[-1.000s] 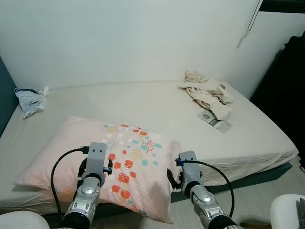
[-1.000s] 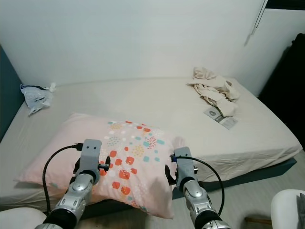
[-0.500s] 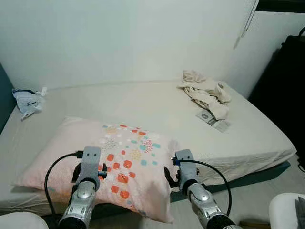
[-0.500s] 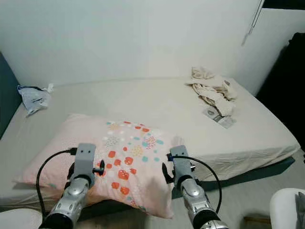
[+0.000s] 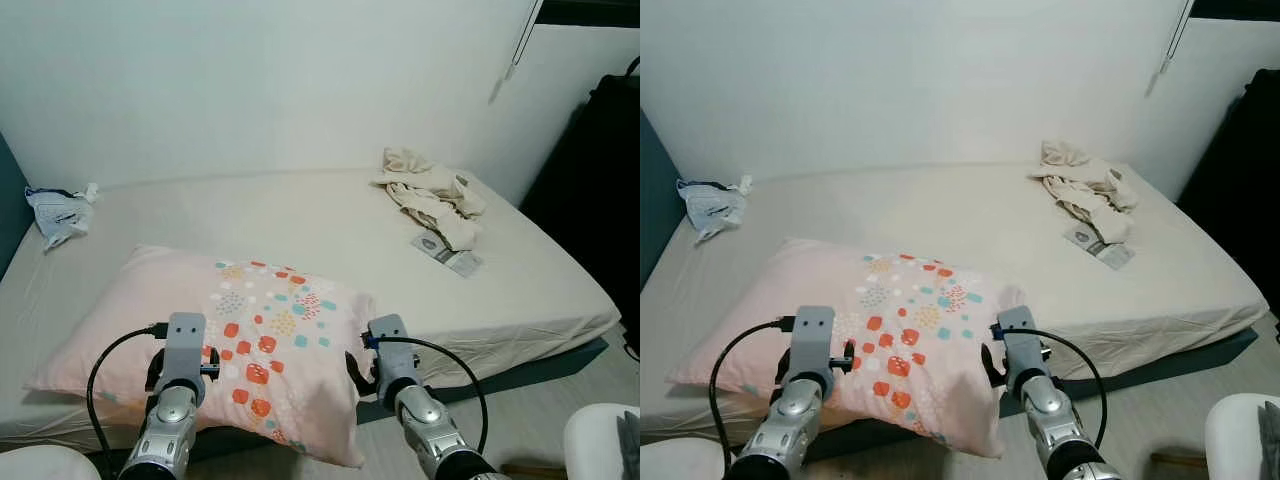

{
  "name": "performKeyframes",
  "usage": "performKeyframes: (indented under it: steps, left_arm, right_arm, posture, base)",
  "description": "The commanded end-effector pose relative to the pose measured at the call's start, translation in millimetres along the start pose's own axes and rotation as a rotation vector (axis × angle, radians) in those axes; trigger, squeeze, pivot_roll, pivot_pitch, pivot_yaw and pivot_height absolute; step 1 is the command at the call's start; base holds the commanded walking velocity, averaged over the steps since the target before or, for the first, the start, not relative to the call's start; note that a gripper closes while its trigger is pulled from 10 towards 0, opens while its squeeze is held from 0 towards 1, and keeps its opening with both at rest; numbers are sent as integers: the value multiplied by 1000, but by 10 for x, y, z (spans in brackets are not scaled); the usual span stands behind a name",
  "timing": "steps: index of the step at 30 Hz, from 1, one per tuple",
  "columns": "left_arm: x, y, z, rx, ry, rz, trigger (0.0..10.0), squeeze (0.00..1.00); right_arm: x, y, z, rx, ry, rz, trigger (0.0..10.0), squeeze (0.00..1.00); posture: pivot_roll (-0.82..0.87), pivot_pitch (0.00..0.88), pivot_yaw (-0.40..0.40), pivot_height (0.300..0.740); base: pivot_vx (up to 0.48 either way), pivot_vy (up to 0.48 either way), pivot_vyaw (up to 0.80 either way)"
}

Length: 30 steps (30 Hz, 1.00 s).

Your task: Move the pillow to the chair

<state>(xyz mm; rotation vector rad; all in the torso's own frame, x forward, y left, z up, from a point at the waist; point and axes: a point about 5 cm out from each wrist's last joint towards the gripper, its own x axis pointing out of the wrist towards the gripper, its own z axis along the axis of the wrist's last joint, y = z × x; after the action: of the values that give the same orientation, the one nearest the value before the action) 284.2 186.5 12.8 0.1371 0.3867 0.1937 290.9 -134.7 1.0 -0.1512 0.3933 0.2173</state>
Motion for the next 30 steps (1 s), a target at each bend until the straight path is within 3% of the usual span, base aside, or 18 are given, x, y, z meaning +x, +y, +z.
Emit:
performKeyframes:
  steps: [1,7,16,17,20,23,26,30]
  left_arm:
    - [7,17,-4,28,13,-3,10000,0]
    - [23,1,60,78,-8,-46,10000,0]
    - [40,25,122,66,-18,-27,10000,0]
    - [18,-12,138,98,-35,-37,10000,0]
    - [4,-73,164,76,-47,-45,10000,0]
    - [4,-78,125,159,-48,-62,10000,0]
    - [11,-68,136,101,-31,-46,10000,0]
    - [12,-87,143,112,-35,-53,10000,0]
  right_arm:
    - [-20,-19,-50,18,18,-31,10000,0]
    - [-37,-21,-78,56,24,-45,10000,0]
    - [-66,-26,-128,70,31,-34,10000,0]
    - [-32,-3,-74,42,26,-5,10000,0]
    - [-5,26,-26,-19,18,32,10000,0]
    - [2,-8,-15,3,22,6,10000,0]
    - [3,-52,-15,39,29,-19,10000,0]
    - [-27,-40,-91,13,54,-15,10000,0]
  posture:
    - [-11,6,-18,740]
    - [-16,11,0,740]
    - [1,33,-40,740]
    - [7,34,-40,740]
    - [8,35,-44,740]
    - [1,24,-44,740]
    - [3,44,-43,740]
    - [6,38,-49,740]
  base:
    - [0,0,0]
    - [0,0,0]
    - [0,0,0]
    - [0,0,0]
    - [0,0,0]
    - [0,0,0]
    - [0,0,0]
    - [0,0,0]
